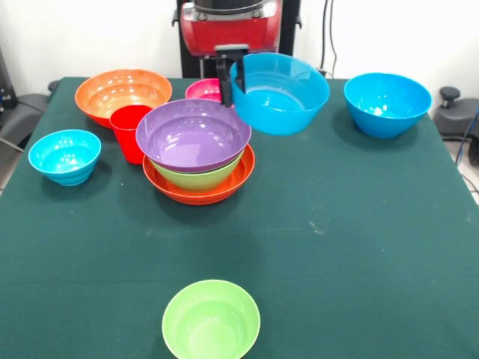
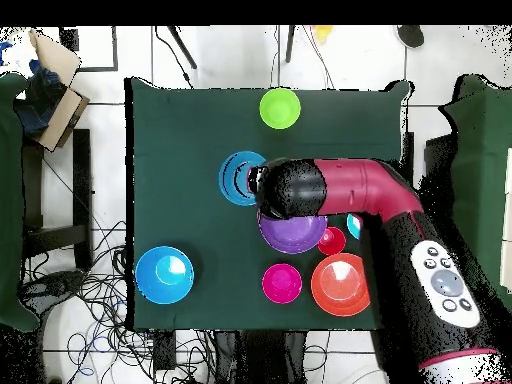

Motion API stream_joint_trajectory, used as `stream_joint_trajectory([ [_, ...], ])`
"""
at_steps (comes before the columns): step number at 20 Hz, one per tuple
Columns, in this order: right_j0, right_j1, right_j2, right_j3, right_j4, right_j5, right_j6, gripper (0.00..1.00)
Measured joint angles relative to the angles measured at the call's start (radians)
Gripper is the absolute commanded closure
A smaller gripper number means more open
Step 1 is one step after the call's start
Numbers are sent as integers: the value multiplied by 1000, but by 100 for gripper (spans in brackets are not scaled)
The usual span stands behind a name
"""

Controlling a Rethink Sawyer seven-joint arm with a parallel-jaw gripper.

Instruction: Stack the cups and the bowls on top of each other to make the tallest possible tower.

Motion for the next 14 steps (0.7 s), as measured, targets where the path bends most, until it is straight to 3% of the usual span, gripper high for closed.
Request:
stream_joint_trajectory([
  [9, -210, -72, 82, 211, -57, -177, 0, 100],
  [14, -267, -127, 86, 327, -109, -258, 0, 100],
])
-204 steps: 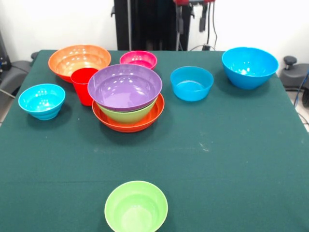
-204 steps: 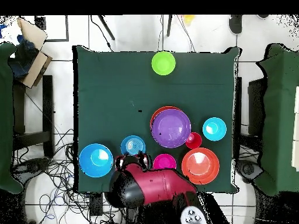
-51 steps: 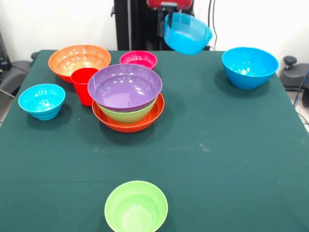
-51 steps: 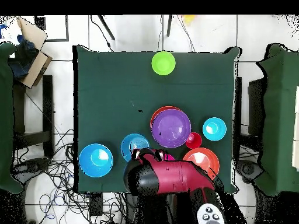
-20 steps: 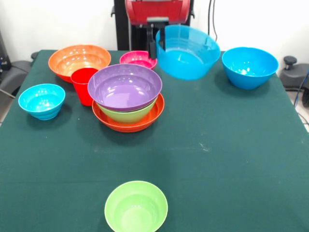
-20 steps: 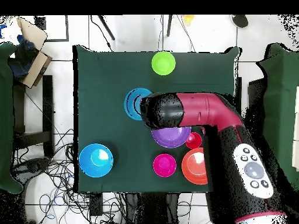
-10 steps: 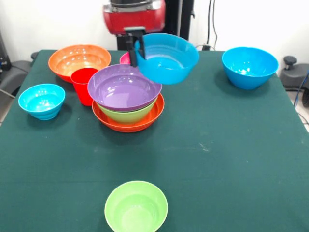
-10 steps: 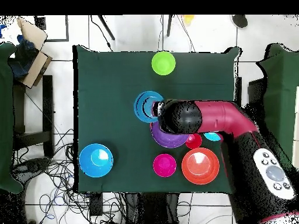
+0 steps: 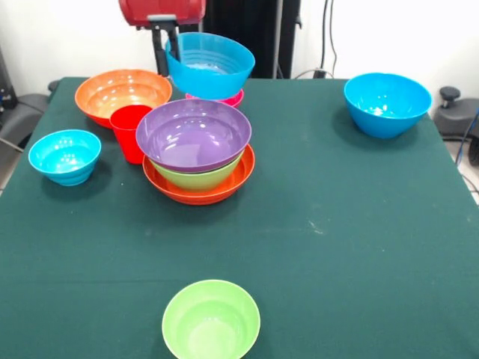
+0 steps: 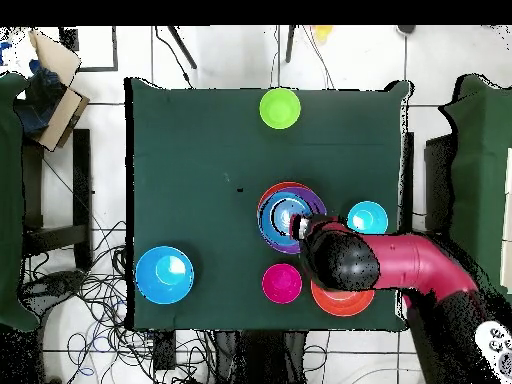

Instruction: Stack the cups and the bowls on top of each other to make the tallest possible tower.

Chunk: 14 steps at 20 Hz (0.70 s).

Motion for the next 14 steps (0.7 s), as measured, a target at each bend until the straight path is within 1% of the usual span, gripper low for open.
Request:
stream_joint_trajectory([
  [2, 4, -14, -1, 32, -29, -23, 0, 100],
  [3, 18, -22, -4, 58, -63, -47, 0, 100],
  [4, 27, -25, -5, 68, -76, -58, 0, 100],
  [7, 44, -27, -9, 81, -100, -79, 0, 100],
  [11, 94, -27, -22, 104, -141, -122, 0, 100],
  [14, 109, -27, -24, 112, -145, -138, 0, 100],
])
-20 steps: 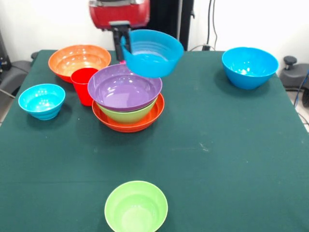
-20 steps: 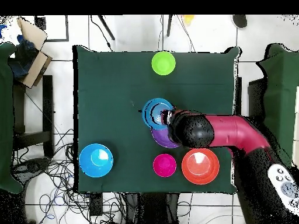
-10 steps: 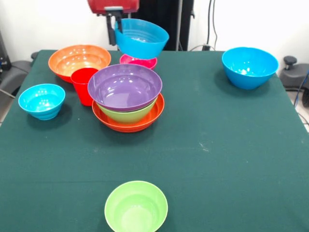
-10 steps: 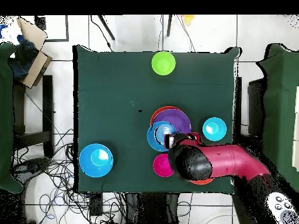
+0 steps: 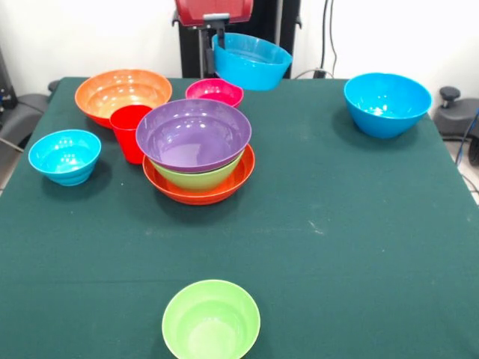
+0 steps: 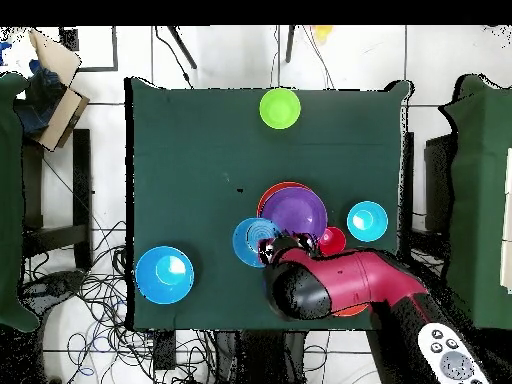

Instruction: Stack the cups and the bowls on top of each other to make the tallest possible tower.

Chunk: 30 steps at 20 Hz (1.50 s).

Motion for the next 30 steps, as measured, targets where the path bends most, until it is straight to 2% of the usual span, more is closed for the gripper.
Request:
stream_joint_trajectory([
  [8, -16, 0, 0, 2, 0, -7, 0, 100],
  [21, -125, -7, 51, 9, 21, -6, 0, 100],
  [25, -159, -6, 81, 7, 31, 14, 0, 100],
  [30, -186, 17, 108, -22, 40, 83, 0, 100],
])
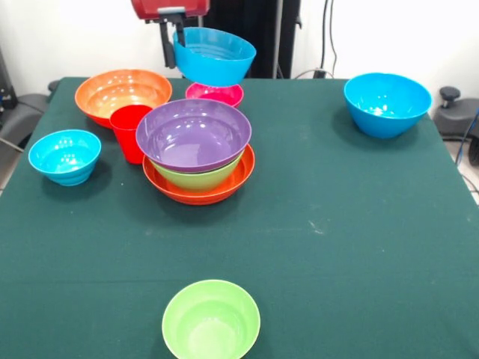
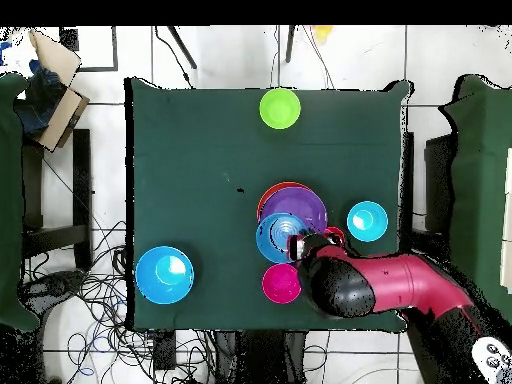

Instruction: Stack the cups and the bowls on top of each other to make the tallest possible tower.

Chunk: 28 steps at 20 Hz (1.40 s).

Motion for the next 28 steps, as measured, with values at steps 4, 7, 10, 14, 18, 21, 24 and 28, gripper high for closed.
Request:
stream_joint_trajectory([
  [4, -11, 37, 22, -55, 0, 79, 0, 100],
  [7, -15, 54, 34, -79, 0, 105, 0, 100],
  [10, -16, 78, 53, -120, 0, 136, 0, 0],
  [14, -16, 85, 58, -130, 0, 140, 0, 0],
  [18, -13, 83, 62, -137, -1, 140, 0, 0],
  [21, -8, 80, 62, -137, -2, 140, 0, 0],
  [24, -1, 78, 62, -137, -4, 140, 0, 0],
  [28, 15, 79, 61, -137, -4, 140, 0, 0],
])
